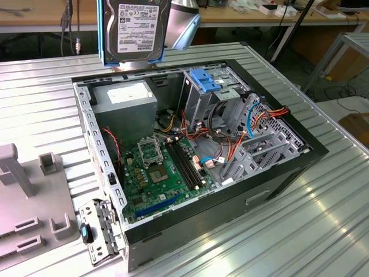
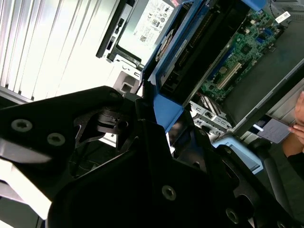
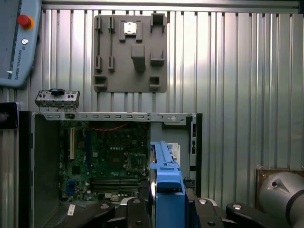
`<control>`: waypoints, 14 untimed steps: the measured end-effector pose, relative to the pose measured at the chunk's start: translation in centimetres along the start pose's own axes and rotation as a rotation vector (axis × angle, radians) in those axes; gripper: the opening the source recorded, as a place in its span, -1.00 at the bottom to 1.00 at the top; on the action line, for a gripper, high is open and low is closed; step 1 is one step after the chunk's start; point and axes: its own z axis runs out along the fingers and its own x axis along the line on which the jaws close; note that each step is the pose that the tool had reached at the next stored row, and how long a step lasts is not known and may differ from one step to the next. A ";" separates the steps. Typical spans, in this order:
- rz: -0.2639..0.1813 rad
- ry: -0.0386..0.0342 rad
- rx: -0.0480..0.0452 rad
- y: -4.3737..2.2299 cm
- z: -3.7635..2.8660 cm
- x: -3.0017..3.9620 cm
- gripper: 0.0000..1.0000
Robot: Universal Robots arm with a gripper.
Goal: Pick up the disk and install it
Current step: 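Pick up the disk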
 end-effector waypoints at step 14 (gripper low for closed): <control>0.000 0.0000 0.0000 -1.37 0.00 0.01 -0.26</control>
